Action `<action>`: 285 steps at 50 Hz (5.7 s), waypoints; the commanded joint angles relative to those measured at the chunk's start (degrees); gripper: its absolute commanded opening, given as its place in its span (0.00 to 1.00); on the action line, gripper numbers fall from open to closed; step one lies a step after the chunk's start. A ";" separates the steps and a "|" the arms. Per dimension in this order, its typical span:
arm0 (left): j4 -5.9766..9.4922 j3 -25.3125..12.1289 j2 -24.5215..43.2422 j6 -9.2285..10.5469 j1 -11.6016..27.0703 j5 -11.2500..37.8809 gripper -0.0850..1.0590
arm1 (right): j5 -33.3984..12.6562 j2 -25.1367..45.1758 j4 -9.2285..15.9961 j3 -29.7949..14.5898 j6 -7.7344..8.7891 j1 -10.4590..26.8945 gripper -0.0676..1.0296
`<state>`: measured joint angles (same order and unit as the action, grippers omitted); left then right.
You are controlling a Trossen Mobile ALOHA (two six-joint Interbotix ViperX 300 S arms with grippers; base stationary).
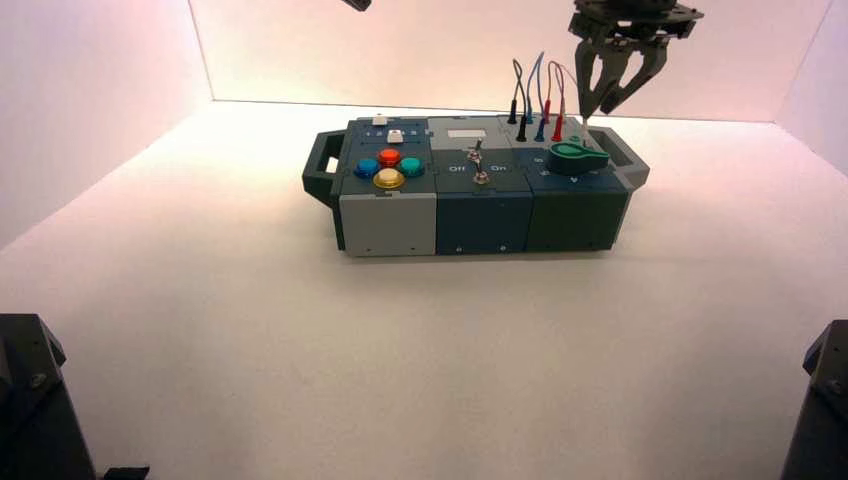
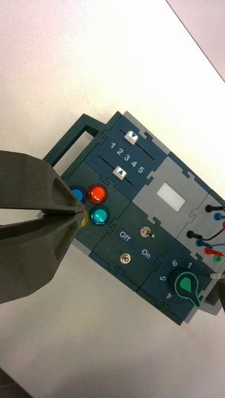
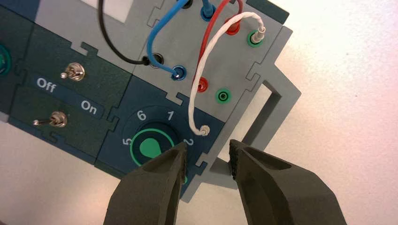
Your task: Insert the white wire.
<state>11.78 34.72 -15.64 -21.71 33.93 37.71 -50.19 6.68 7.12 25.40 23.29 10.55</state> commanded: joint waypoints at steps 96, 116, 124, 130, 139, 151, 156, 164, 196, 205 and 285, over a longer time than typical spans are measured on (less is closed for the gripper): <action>0.18 -1.23 0.97 -0.53 0.18 -0.62 0.05 | 6.94 0.26 1.14 -2.81 -0.26 0.26 0.04; 0.09 -1.23 0.97 -0.62 0.09 -0.62 0.05 | 8.09 0.00 1.14 -1.76 -0.26 0.26 0.04; 0.09 -1.23 0.97 -0.70 0.09 -0.62 0.05 | 9.05 0.35 0.97 -1.32 -0.18 0.26 0.04; 0.09 -1.23 0.97 -0.70 0.09 -0.62 0.05 | 9.32 0.70 0.70 -1.32 -0.09 0.26 0.04; 0.00 -1.23 0.97 -0.70 0.09 -0.62 0.05 | 10.02 1.05 0.70 -1.32 0.00 0.26 0.04; 0.00 -1.23 1.23 -0.70 0.09 -0.62 0.05 | 10.72 2.29 0.70 -1.23 0.09 0.26 0.04; 0.00 -1.23 1.32 -0.70 0.09 -0.62 0.05 | 10.72 2.64 0.62 -1.23 0.09 0.26 0.04; 0.00 -1.23 1.32 -0.70 0.09 -0.62 0.05 | 10.72 2.90 0.62 -1.23 0.09 0.26 0.04; -0.09 -1.23 1.32 -0.70 0.18 -0.62 0.05 | 11.78 3.78 0.70 -1.14 0.09 0.53 0.04; -0.09 -1.23 1.32 -0.62 0.09 -0.62 0.05 | 11.78 4.04 0.62 -0.88 0.09 0.53 0.04; -0.18 -1.23 1.32 -0.70 0.09 -0.70 0.05 | 7.91 0.62 0.53 -1.85 0.26 2.55 0.36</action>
<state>11.60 34.72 -13.71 -22.06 33.93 37.44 -41.92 10.37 7.38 25.05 23.47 11.95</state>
